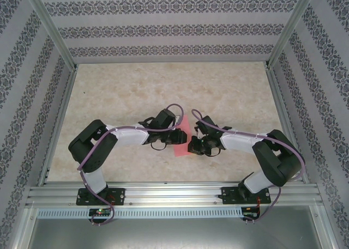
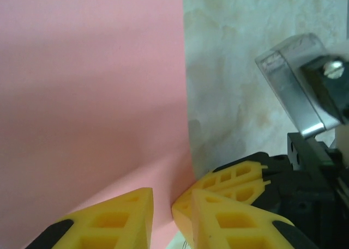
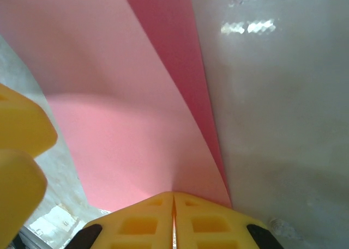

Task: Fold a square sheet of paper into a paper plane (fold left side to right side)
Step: First fold the square sheet of paper in half at the center of the table.

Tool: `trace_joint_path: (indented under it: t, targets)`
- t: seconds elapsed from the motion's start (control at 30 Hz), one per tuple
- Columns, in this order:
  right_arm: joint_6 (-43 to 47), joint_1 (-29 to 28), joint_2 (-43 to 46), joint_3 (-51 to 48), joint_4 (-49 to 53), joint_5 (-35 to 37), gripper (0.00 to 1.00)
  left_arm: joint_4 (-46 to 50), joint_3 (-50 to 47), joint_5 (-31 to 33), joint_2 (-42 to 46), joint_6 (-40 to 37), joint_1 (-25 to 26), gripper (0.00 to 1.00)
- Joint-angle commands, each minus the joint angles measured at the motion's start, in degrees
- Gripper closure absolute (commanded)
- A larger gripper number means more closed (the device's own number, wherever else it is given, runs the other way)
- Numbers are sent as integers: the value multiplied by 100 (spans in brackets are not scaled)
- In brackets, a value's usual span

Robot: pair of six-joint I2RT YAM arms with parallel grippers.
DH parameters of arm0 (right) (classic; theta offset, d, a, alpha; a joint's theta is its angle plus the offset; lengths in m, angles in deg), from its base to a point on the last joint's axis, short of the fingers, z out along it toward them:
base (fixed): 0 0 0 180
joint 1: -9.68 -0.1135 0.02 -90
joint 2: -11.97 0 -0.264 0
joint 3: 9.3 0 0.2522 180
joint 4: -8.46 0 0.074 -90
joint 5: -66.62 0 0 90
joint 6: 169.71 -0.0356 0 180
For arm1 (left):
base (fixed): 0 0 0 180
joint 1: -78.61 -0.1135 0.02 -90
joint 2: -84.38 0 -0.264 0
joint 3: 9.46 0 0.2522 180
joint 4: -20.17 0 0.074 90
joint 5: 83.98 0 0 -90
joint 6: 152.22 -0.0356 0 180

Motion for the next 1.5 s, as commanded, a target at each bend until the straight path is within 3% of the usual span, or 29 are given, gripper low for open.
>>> trace_joint_path:
  t: [0.0, 0.5, 0.9, 1.47]
  targets:
    - [132, -33, -183, -81, 361, 499, 91, 193, 130, 137, -208, -157, -105, 74]
    - [237, -17, -253, -55, 593, 606, 90, 332, 9, 381, -358, -378, -344, 75]
    - [281, -10, -303, -107, 658, 644, 90, 211, -10, 518, -559, -506, -927, 75]
    - [300, -8, -246, -116, 694, 640, 90, 713, 1070, 518, -963, -951, -1750, 74]
